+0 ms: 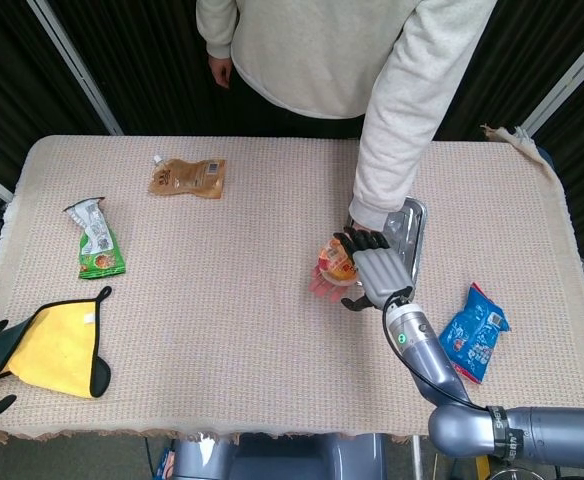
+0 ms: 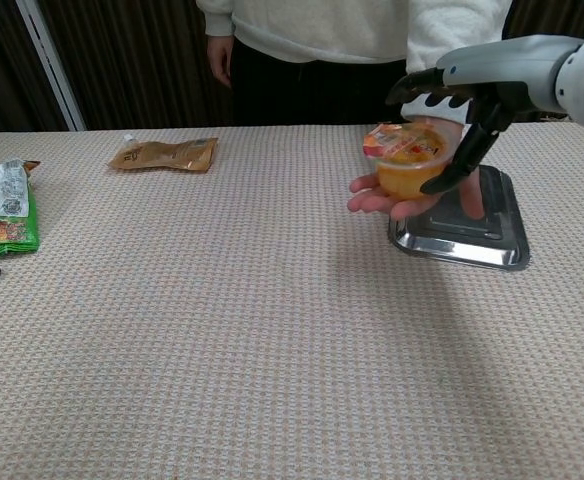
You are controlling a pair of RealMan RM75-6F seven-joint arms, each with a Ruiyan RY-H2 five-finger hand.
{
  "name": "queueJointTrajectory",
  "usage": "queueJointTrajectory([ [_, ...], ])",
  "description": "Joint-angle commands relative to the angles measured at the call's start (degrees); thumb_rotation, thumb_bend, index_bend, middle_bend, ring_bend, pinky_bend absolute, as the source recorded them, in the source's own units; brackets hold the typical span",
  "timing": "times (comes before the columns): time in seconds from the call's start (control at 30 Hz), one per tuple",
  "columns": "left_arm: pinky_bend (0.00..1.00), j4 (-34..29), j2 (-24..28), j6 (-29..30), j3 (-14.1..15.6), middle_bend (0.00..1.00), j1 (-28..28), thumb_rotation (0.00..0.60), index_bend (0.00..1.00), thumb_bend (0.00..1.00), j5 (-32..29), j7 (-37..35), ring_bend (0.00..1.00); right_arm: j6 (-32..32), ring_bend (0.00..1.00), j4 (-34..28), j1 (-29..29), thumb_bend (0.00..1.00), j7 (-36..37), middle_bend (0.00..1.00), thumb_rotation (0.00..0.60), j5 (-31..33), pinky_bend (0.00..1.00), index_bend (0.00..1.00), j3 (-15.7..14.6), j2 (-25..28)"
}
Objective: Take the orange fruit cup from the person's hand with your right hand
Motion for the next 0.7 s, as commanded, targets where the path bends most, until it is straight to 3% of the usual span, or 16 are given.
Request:
queueJointTrajectory([
  [0.03, 0.00, -0.05, 0.05, -0.02, 0.02, 0.00, -0.02, 0.600, 0.01, 0.00, 0.01, -0.07, 0.00, 0.36, 0.00, 1.71, 0.90, 0.13, -0.77, 0.00, 0.600, 0.45, 0.02, 0.07, -0.57, -1.16],
  [0.3, 0.00, -0.10, 0.08, -0.04, 0.06, 0.00, -0.03, 0.600, 0.01, 0.00, 0.03, -0.17, 0.00, 0.96, 0.00, 5.09, 2.49, 0.15, -1.20, 0.00, 0.600, 1.28, 0.02, 0.10, -0.61, -3.65],
  [0.4, 0.00, -0.10, 0.12, -0.09, 0.08, 0.00, -0.06, 0.600, 0.01, 0.00, 0.06, -0.22, 0.00, 1.15, 0.01, 6.20, 2.97, 0.17, -1.42, 0.06, 0.600, 1.82, 0.05, 0.15, -0.68, -4.61],
  [0.5, 0.00, -0.09, 0.14, -0.11, 0.11, 0.00, -0.08, 0.600, 0.02, 0.00, 0.07, -0.35, 0.00, 1.85, 0.12, 7.21, 3.19, 0.20, -1.46, 0.20, 0.600, 1.70, 0.18, 0.27, -0.82, -5.63],
  [0.57, 0.00, -0.09, 0.18, -0.13, 0.13, 0.00, -0.09, 0.600, 0.01, 0.00, 0.08, -0.51, 0.00, 3.03, 0.27, 7.97, 3.09, 0.22, -1.11, 0.35, 0.600, 0.49, 0.33, 0.39, -0.93, -6.67],
  [0.7, 0.00, -0.11, 0.21, -0.14, 0.15, 0.00, -0.11, 0.600, 0.01, 0.00, 0.09, -0.67, 0.00, 4.81, 0.44, 8.79, 2.66, 0.24, -0.35, 0.51, 0.600, -2.08, 0.50, 0.54, -1.12, -7.85],
])
